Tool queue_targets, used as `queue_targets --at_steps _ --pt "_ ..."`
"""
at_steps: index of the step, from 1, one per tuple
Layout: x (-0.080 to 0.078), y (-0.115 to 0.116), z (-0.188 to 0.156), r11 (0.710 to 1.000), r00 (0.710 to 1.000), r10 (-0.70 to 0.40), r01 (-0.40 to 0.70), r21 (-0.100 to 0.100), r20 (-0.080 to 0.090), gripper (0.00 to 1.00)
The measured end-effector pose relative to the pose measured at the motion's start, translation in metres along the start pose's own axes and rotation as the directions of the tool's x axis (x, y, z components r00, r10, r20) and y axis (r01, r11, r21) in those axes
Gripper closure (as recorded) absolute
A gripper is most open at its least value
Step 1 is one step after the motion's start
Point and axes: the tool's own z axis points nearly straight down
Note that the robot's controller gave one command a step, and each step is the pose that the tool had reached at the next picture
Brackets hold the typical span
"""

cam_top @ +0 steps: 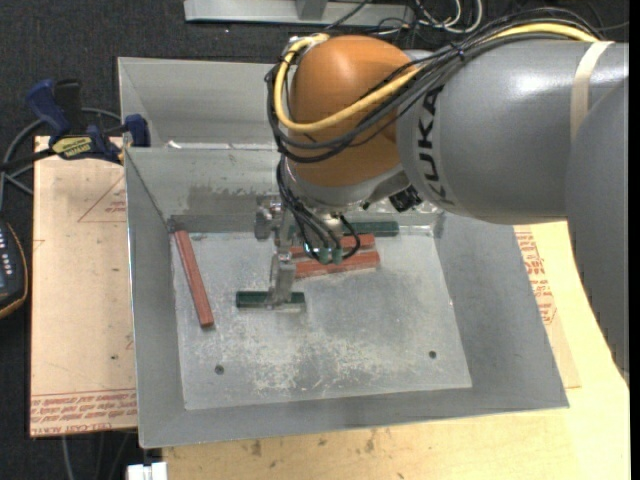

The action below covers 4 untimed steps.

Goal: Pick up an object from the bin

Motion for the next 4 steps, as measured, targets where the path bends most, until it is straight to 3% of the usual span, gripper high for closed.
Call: queue_targets --at_steps 1,2,3,4 --pt "0.011 -0.029 0.151 0.993 0.993 0.121 -0.121 0.002 -0.001 0.0" --pt "0.027 -0.051 0.154 0.979 0.979 -0.202 0.202 0.002 0.005 0.0" --pt "0.026 -0.05 0.153 0.979 0.979 -0.202 0.202 0.0 0.007 1.0" --pt "0.025 -0.037 -0.027 0.985 0.985 -0.173 0.173 0.0 0.019 1.0"
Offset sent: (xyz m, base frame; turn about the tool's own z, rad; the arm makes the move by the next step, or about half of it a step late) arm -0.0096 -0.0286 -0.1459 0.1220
